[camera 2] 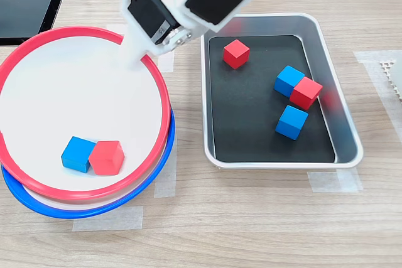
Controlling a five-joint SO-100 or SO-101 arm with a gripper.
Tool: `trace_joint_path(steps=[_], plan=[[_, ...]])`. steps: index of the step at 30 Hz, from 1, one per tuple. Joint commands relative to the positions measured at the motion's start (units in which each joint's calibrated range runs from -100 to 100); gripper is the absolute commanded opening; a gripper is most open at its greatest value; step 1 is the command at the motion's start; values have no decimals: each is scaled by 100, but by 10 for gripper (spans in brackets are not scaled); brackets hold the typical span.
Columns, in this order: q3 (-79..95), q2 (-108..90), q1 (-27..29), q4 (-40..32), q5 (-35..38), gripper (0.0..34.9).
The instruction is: Resolve any anomalies and move all blocks to matching dishes
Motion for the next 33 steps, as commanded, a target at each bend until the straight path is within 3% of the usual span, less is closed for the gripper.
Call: trace_joint_path(steps=[1, 12, 19, 23, 33], plan=[[48, -431, -76, 10, -386, 0], [403, -678, -113, -304, -1372, 0], [2142, -1556, -104, -2186, -1822, 0], [2688, -1863, -57, -2921, -1978, 0], [3116, -2503, 150, -3317, -2164, 0]])
